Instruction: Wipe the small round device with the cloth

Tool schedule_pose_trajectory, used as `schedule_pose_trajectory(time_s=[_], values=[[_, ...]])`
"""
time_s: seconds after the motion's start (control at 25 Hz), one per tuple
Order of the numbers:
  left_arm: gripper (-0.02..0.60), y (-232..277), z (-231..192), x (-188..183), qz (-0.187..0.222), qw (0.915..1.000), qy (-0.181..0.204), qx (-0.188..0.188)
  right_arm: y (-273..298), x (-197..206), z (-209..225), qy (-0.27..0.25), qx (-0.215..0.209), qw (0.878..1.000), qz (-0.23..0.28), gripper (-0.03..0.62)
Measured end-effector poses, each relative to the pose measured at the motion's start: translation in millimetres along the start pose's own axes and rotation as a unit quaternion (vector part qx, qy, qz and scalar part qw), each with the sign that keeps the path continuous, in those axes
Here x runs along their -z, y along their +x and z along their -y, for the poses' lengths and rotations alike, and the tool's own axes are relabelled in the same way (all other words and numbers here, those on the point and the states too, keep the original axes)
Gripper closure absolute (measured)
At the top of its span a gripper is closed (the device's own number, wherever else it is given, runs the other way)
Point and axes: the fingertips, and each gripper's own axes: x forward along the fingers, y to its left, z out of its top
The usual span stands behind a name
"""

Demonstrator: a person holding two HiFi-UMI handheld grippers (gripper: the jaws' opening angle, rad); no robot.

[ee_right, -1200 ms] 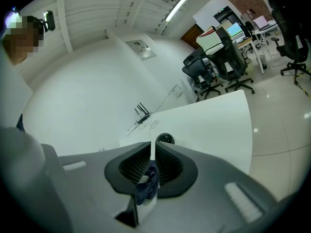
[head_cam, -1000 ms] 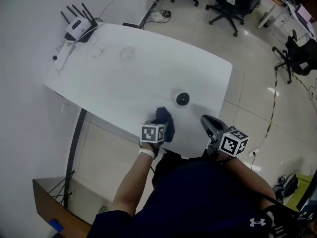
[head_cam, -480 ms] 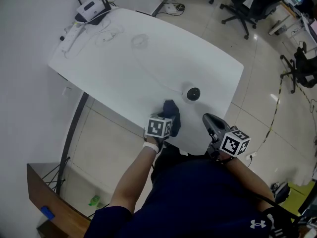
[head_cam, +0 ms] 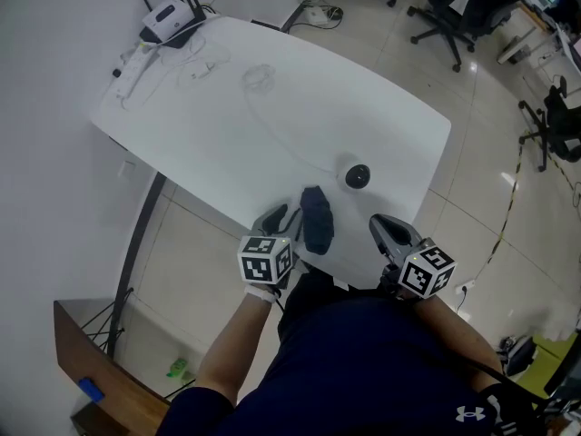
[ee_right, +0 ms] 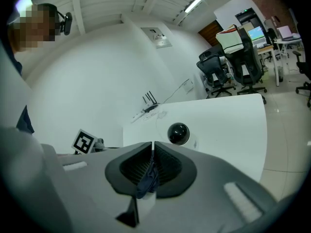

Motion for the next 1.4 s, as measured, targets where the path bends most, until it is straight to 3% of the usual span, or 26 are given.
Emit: schedule_pose_trajectory(time_s=[0.2,0.52,0.84,1.4], values=[[0.476,-31,38,-27,0.076,0.9950,0.051,0.040,0,1,-12,-0.030,-0.004,1.000,0.003,0.572],[0.497,-39,113,-38,0.118,0.9841,0.108,0.077,-11,-20,-17,-0.087,-0.008,0.996,0.025,0.577],[0.506,-38,142,-46,0.128,0.9814,0.134,0.050,-29,-30,-17,-0.123,-0.041,0.991,0.038,0.577],[0.506,-28,179,-32,0.118,0.9831,0.140,0.011,-48,-23,-8,-0.117,-0.088,0.989,0.034,0.577]])
